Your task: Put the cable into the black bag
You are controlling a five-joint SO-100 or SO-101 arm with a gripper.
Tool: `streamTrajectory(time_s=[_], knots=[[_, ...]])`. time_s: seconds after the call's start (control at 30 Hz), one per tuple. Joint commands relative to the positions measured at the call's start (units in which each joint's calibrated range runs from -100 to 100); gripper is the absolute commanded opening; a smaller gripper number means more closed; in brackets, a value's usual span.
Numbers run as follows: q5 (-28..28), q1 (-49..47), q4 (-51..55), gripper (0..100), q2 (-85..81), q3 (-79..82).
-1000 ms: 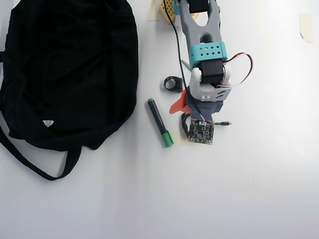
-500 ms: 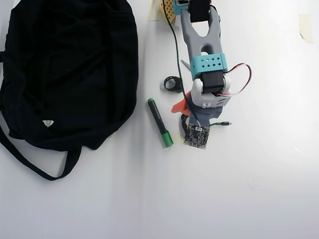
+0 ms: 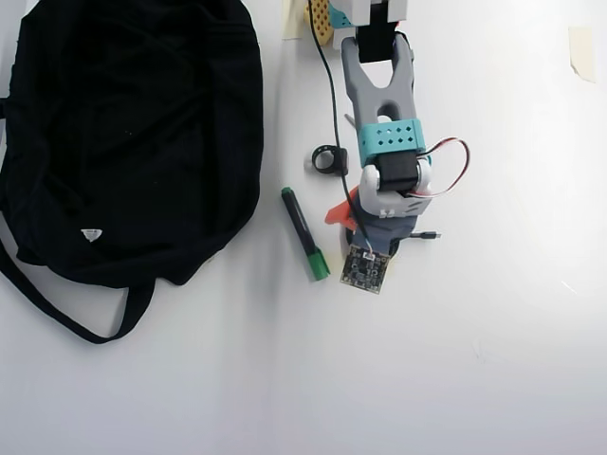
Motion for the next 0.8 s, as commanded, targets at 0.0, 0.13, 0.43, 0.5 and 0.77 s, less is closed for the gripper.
streamTrajectory(time_s=[0.0, 0.13, 0.43, 0.5, 0.77], knots=[[0.1, 1.4, -1.0, 35, 0.1, -2.4], [0.1, 2.0, -1.0, 35, 1.0, -2.4], [-0.1, 2.0, -1.0, 35, 2.3, -2.2], [-0.1, 1.9, -1.0, 35, 2.3, -1.9], [-0.1, 1.6, -1.0, 35, 5.3, -2.3]])
